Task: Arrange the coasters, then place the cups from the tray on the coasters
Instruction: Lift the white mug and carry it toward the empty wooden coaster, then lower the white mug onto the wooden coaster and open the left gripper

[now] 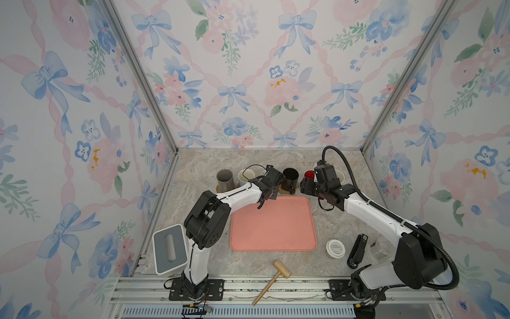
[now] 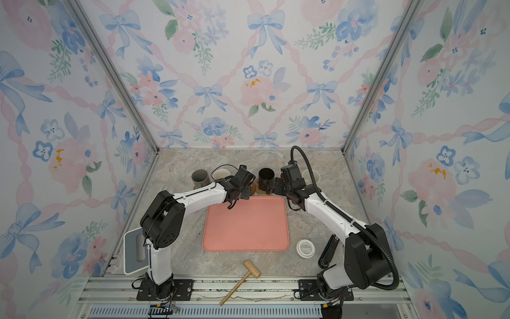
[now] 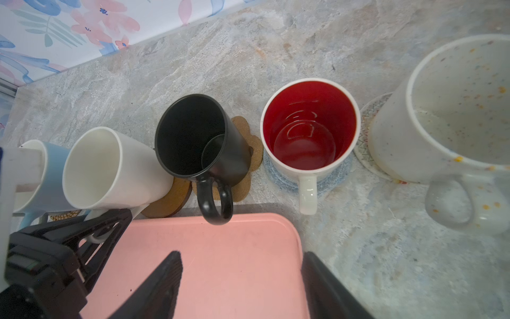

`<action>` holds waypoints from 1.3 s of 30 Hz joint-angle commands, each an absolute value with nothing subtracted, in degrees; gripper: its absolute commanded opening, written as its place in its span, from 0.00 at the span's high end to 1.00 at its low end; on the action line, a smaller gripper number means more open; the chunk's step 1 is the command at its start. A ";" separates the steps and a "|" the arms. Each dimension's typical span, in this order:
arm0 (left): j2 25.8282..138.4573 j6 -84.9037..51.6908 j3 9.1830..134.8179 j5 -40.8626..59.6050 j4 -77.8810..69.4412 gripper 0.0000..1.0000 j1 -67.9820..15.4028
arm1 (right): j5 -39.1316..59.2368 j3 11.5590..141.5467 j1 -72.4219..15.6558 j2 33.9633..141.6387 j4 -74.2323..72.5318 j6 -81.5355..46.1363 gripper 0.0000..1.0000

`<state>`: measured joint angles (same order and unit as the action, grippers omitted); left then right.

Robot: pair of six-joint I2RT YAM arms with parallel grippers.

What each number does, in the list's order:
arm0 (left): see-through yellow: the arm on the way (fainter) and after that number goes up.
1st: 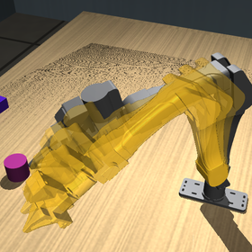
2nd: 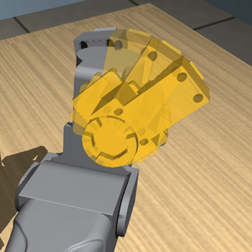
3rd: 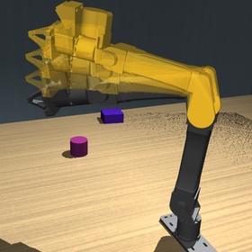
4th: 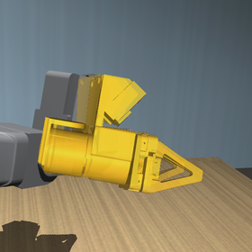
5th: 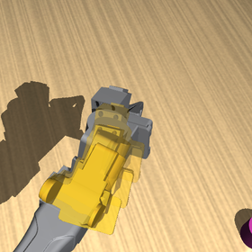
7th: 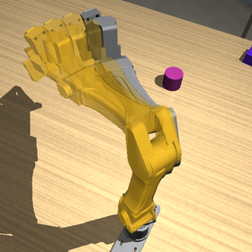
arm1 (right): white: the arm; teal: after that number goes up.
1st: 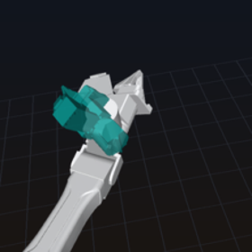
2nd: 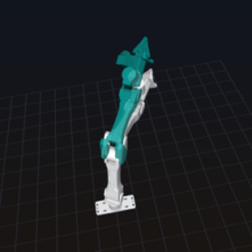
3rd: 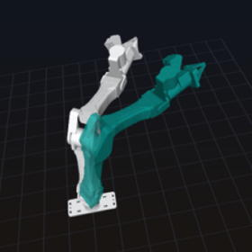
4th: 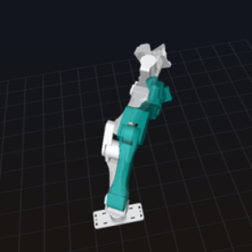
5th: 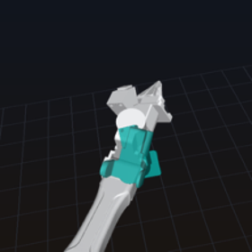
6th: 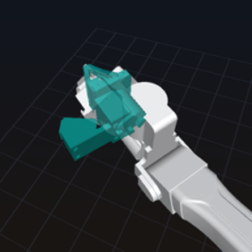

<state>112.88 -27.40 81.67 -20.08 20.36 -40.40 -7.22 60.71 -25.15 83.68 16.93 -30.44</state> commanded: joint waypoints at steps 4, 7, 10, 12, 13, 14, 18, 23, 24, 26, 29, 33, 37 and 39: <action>113.03 -26.78 82.96 -20.53 19.51 0.95 -39.82 | -6.86 60.43 -24.50 82.79 17.84 -29.80 0.28; 112.97 -26.76 82.75 -20.61 19.51 0.87 -39.82 | -6.81 60.42 -24.52 82.91 17.78 -29.88 0.29; 112.84 -26.81 82.53 -20.64 19.52 0.79 -39.81 | -6.69 60.43 -24.52 82.97 17.79 -29.93 0.28; 112.85 -26.86 82.42 -20.65 19.51 0.75 -39.81 | -6.68 60.39 -24.51 83.05 17.77 -29.84 0.29; 112.77 -26.84 82.35 -20.72 19.51 0.74 -39.83 | -6.68 60.46 -24.45 83.06 17.81 -29.86 0.28; 112.76 -26.85 82.31 -20.71 19.52 0.74 -39.81 | -6.68 60.46 -24.52 83.06 17.75 -29.81 0.28; 112.34 -26.84 82.26 -20.75 19.51 0.67 -39.83 | -6.58 60.49 -24.52 83.06 17.77 -29.88 0.28; 111.47 -26.86 81.74 -20.92 19.51 0.64 -39.82 | -6.64 60.38 -24.50 83.06 17.80 -29.88 0.28; 111.18 -26.82 81.66 -21.12 19.47 0.64 -39.82 | -6.59 60.45 -24.45 83.06 17.82 -30.02 0.28; 110.63 -26.84 81.48 -21.48 19.51 0.63 -40.03 | -6.68 60.45 -24.50 83.06 17.83 -30.01 0.28; 109.51 -26.72 81.21 -22.27 19.51 0.63 -40.24 | -6.84 60.39 -24.52 82.99 17.89 -30.00 0.28; 107.65 -26.54 80.79 -22.98 19.51 0.63 -40.48 | -6.85 60.17 -24.45 82.57 17.67 -30.07 0.28; 105.24 -26.38 80.20 -24.05 19.51 0.63 -40.95 | -7.03 59.97 -24.52 82.05 17.77 -29.96 0.28; 103.88 -26.20 79.80 -24.66 19.51 0.63 -41.20 | -7.11 59.94 -24.51 81.70 17.75 -29.90 0.28</action>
<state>106.87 -27.00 80.86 -22.41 19.81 -40.86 -7.22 60.71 -25.10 83.64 16.93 -30.46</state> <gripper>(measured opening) 0.371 0.723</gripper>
